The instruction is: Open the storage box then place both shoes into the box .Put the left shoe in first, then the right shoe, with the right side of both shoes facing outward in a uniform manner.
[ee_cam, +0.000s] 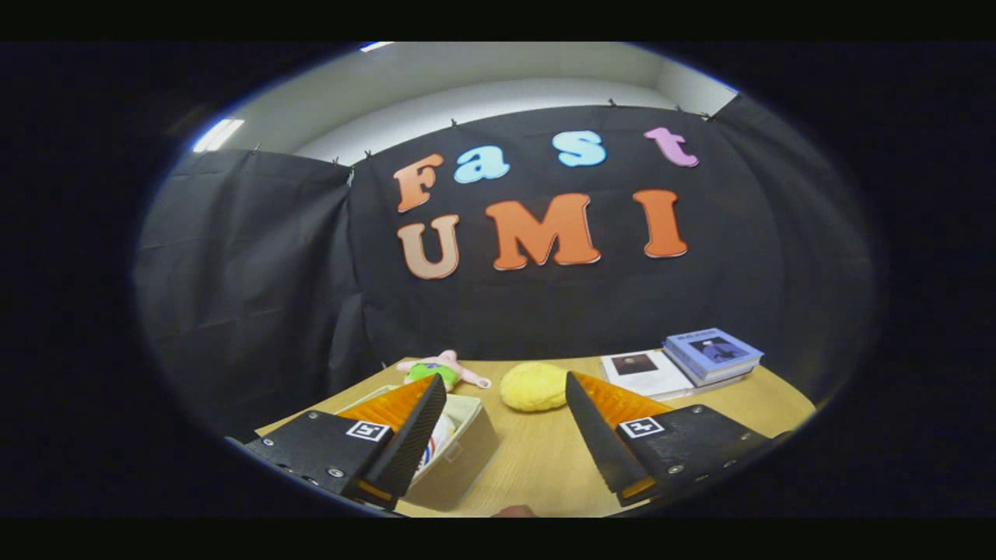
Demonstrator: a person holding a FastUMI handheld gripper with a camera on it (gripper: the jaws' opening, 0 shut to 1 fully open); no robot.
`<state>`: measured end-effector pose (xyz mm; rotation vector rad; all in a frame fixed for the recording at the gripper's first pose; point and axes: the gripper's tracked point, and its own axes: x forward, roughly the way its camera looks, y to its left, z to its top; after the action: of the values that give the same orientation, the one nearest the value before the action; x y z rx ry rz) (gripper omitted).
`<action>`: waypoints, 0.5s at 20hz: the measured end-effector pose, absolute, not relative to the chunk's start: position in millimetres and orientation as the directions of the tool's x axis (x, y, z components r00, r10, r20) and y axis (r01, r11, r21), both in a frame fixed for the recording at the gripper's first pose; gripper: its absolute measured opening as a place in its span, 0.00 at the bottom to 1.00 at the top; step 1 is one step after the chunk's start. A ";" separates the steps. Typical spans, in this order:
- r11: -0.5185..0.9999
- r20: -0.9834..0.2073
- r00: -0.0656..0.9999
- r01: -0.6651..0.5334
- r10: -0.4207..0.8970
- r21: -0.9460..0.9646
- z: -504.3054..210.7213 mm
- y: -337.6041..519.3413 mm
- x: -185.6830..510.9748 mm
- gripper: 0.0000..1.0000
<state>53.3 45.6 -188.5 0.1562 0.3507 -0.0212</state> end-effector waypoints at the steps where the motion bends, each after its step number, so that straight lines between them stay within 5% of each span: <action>1: 0.990 -0.305 0.952 0.055 -0.014 0.128 -180.1 34.0 49.0 0.92; 10: 0.991 -0.205 0.970 0.120 -0.130 -0.063 -162.8 -34.0 -14.4 0.94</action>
<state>-14.4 -34.0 -162.8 -0.0503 0.2103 -0.1262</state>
